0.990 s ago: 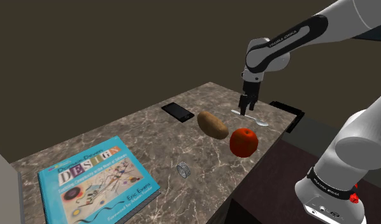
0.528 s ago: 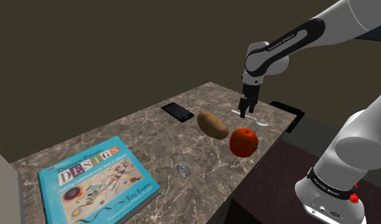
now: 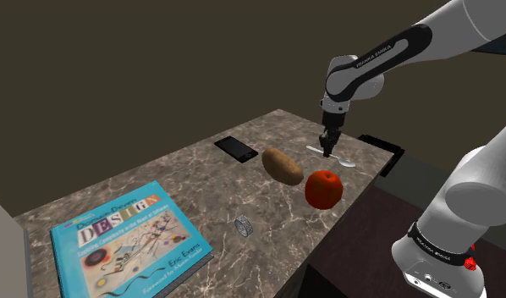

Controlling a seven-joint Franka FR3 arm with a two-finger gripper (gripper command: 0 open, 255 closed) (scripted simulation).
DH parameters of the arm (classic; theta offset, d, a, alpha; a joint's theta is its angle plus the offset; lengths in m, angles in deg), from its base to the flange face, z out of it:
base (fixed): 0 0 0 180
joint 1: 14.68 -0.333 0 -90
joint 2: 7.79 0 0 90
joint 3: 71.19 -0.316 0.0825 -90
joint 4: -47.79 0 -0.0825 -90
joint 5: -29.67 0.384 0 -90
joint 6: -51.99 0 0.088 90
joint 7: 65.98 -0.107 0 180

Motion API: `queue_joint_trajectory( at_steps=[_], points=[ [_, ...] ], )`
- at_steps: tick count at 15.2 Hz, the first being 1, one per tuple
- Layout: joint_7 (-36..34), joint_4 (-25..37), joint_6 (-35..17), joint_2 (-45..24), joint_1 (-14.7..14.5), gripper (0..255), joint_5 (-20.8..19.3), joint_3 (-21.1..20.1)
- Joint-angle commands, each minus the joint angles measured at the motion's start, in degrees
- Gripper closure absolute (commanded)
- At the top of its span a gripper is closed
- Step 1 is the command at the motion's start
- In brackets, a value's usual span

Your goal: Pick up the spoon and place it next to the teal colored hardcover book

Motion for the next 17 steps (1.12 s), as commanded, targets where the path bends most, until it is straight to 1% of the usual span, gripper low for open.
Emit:
queue_joint_trajectory(
  at_steps=[1,4,17],
  points=[
    [0.0,-0.1,0.0,0.0,0.0,255,0.0,0.0],
    [0.1,0.0,0.0,-0.1,0.0,255,0.0,0.0],
    [-1.8,5.2,11.1,5.9,0.3,255,-1.3,-0.4]
  ],
)
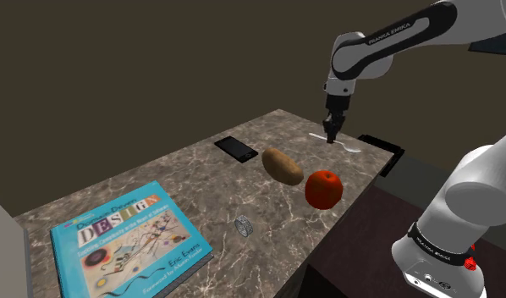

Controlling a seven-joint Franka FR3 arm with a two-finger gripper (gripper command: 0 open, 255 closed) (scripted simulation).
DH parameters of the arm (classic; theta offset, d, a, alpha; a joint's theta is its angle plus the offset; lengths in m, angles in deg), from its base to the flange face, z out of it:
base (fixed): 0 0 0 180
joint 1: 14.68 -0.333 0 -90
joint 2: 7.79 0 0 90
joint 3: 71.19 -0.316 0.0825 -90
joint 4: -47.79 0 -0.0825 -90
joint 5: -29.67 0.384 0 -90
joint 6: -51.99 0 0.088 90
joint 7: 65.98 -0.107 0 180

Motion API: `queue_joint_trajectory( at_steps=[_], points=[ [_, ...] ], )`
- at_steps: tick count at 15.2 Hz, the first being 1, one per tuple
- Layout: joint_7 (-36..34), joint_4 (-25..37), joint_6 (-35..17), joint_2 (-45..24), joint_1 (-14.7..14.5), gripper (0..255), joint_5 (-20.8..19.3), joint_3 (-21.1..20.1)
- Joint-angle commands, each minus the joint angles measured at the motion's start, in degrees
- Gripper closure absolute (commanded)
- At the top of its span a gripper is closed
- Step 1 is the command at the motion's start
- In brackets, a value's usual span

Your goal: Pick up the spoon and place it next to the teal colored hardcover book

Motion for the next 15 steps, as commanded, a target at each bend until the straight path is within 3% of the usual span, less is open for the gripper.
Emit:
queue_joint_trajectory(
  at_steps=[1,7,15],
  points=[
    [-0.3,1.0,1.7,0.7,0.0,255,-0.1,-0.1],
    [-0.8,3.6,5.8,2.2,0.1,255,-0.4,-0.2],
    [-11.0,7.2,3.9,-2.1,-5.5,255,4.4,-7.5]
  ],
)
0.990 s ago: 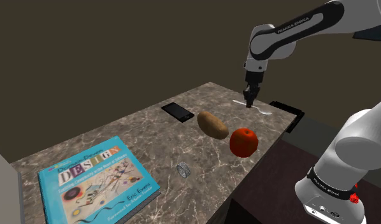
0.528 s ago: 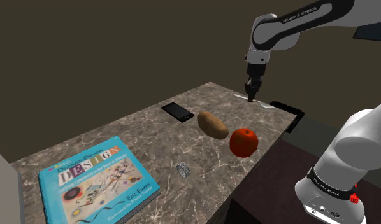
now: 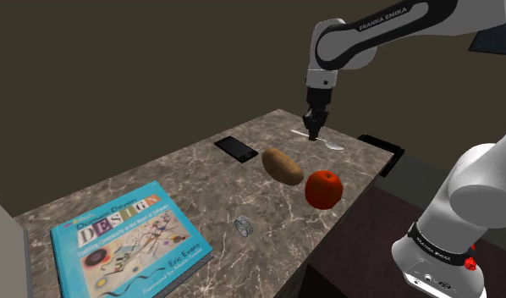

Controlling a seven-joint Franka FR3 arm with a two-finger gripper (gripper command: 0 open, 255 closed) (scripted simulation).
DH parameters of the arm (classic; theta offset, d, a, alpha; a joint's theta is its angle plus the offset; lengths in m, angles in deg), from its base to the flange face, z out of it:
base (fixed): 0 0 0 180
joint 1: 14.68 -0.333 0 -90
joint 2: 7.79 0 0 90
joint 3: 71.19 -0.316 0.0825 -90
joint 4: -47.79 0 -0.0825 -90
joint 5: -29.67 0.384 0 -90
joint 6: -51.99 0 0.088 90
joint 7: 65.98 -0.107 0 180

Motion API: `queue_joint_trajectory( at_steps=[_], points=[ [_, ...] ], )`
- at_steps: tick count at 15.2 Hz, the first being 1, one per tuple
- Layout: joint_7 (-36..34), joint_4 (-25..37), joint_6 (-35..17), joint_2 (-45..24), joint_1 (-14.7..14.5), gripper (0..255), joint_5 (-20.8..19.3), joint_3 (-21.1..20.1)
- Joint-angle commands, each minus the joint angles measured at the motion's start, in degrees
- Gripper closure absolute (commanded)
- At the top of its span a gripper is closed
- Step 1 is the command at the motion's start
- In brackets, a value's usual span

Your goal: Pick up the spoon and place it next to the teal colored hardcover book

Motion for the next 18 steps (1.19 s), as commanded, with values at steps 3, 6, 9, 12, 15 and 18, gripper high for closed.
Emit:
queue_joint_trajectory(
  at_steps=[3,6,9,12,15,18],
  points=[
    [-5.2,3.7,-0.6,-3.5,-2.6,255,1.9,-3.5],
    [-8.9,6.7,-1.2,-6.4,-4.4,255,2.8,-5.9],
    [-12.6,10.3,-1.6,-9.8,-6.1,255,3.3,-8.1],
    [-16.4,14.4,-1.9,-13.5,-7.8,255,3.4,-10.2],
    [-20.2,19.1,-1.9,-17.6,-9.5,255,3.1,-12.0],
    [-24.0,24.5,-1.6,-22.1,-11.3,255,2.3,-13.6]
  ],
)
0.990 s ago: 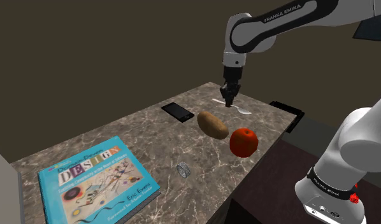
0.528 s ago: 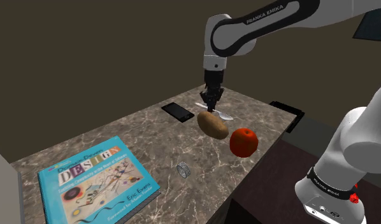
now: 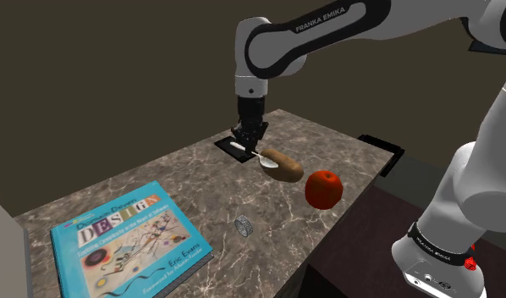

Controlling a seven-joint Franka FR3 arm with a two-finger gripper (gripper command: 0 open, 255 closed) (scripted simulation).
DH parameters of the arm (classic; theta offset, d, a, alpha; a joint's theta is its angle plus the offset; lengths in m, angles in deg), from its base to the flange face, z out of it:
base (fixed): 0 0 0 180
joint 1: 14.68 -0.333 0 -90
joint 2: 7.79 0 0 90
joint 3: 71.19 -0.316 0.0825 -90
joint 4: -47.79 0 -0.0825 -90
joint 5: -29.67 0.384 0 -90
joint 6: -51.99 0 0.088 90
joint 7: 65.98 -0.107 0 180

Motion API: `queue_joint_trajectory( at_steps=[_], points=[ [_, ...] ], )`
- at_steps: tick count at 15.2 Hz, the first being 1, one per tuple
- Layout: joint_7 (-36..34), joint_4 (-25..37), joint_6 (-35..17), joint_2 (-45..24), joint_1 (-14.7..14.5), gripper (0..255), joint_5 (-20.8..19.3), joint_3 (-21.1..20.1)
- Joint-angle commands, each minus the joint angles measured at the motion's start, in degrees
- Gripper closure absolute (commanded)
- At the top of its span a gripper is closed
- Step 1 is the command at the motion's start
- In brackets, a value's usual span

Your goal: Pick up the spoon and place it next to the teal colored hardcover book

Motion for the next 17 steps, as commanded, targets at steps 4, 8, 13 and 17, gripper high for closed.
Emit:
queue_joint_trajectory(
  at_steps=[4,8,13,17],
  points=[
    [-6.4,10.1,1.0,-8.2,-3.3,255,-1.9,-2.2],
    [-11.1,20.0,3.0,-15.5,-6.4,255,-4.0,-3.3],
    [-13.7,25.6,2.8,-21.0,-8.7,255,-5.4,-3.6],
    [-13.3,23.7,0.1,-21.8,-8.8,255,-5.5,-3.5]
  ],
)
